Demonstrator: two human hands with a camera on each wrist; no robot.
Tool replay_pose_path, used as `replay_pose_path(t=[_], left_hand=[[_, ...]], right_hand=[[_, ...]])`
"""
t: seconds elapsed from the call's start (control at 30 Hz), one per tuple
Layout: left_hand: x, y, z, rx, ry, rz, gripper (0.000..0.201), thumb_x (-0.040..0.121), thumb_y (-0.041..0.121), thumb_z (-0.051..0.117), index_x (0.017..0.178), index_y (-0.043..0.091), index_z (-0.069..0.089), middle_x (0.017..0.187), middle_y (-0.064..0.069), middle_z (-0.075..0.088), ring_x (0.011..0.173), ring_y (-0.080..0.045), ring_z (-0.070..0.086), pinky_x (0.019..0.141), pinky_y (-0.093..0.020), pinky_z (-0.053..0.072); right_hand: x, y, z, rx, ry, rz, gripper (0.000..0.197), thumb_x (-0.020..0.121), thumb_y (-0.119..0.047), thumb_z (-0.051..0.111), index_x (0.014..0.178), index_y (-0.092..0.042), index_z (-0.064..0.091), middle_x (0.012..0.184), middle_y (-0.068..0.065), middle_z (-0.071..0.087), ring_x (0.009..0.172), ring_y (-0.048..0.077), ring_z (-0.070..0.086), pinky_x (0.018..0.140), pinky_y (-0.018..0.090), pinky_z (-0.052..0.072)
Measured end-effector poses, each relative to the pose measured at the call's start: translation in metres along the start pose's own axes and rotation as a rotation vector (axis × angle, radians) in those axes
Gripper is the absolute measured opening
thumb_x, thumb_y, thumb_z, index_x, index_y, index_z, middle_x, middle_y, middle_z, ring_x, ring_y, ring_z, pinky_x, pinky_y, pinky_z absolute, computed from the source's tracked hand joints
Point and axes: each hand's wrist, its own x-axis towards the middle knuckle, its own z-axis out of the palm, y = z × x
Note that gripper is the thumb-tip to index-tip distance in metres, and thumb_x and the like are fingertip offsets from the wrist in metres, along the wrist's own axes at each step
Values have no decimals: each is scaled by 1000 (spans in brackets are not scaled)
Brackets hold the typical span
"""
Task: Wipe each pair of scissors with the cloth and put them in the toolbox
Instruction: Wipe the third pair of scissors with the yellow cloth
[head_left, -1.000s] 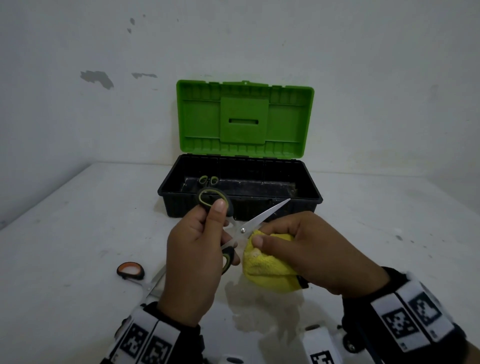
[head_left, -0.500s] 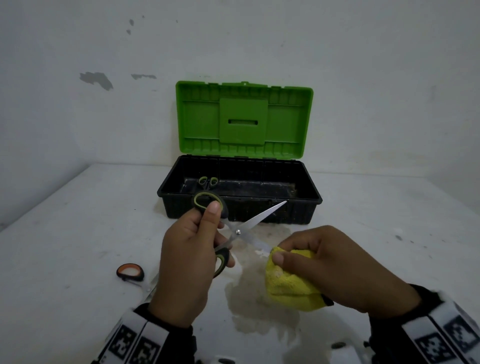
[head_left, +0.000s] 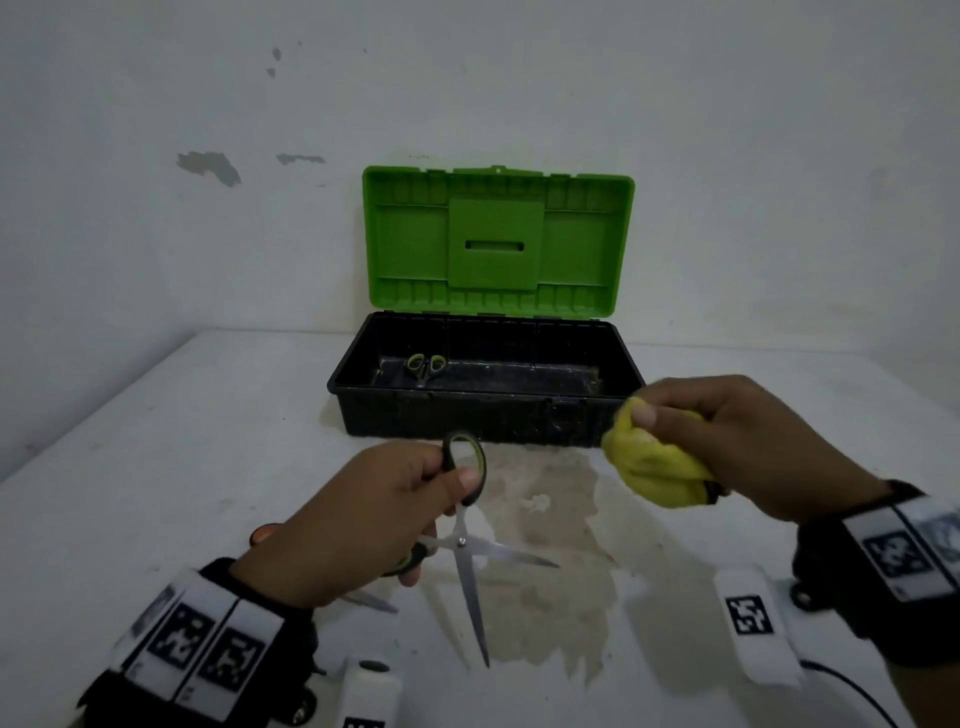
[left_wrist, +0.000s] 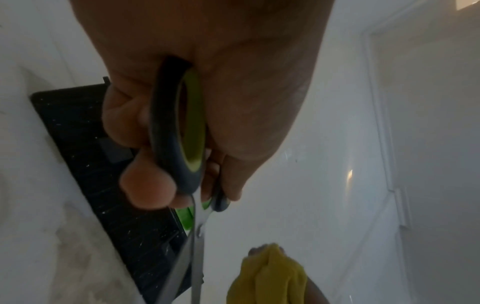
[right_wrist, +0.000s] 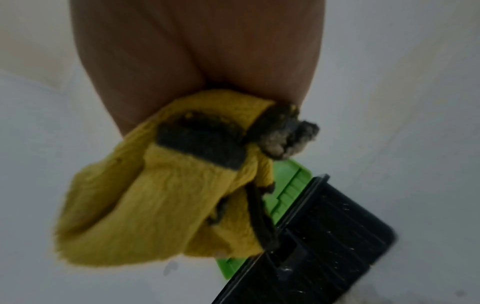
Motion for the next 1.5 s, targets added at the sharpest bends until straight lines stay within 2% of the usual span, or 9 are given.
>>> replay_pose_path(t=[0.13,0.3,0.5,0.63,0.73,0.93,1.13,1.37,1.5], left_hand=[[2,6,5,32,-18,20,31,95,42,55,72,24,64,56,-6,62,40,-19,58,44,-24,45],[4,8,4,-26,4,85,30,96,38,57,69,27,65,62,-23,62,41,-24,58,43,-27,45],[8,8,2,-13,82,134,29,97,29,57,70,19,64,51,-7,61,39,-19,55,42,-25,46],[11,4,0,-3,163,164,29,97,28,56,73,14,65,58,-4,64,40,-25,60,42,-26,48],[13,6,1,13,198,184,28,97,27,56,74,14,65,54,-2,64,39,-24,60,43,-25,48],[12,5,-2,18,185,191,29,96,28,58,75,10,66,59,-16,65,40,-27,61,44,-25,46],[10,5,-2,-24,192,156,30,95,30,57,76,9,64,50,-12,63,38,-22,60,42,-24,45],[8,8,-3,19,208,183,32,96,31,57,76,7,63,50,-17,61,38,-21,60,42,-21,44],[6,9,-10,-22,228,172,30,95,30,56,76,9,65,50,-12,65,36,-17,57,42,-17,43]], right_hand=[[19,-18,27,-322,-220,-152,14,86,-41,67,89,-30,77,98,-13,72,87,1,68,78,23,54],[27,-25,64,-363,-473,-177,15,92,-35,65,97,-27,77,103,-11,69,93,3,66,87,33,56],[24,-28,77,-399,-547,-189,18,93,-36,64,103,-28,76,108,-11,67,95,5,65,87,38,55],[24,-32,80,-510,-519,-212,21,92,-38,64,110,-34,73,111,-9,64,99,7,61,89,35,52],[25,-36,84,-576,-482,-226,22,91,-37,64,109,-30,74,107,-8,67,93,7,61,85,31,52],[27,-39,85,-600,-534,-223,19,93,-36,62,102,-23,73,97,-5,69,83,10,63,76,29,54],[26,-40,72,-547,-548,-158,15,93,-37,63,98,-27,74,91,-7,71,75,6,65,59,15,50],[24,-43,75,-558,-540,-167,17,93,-38,61,98,-27,73,90,-8,70,76,6,64,65,21,52],[24,-45,67,-532,-526,-158,17,93,-37,62,96,-26,74,87,-11,69,71,0,62,53,11,46]])
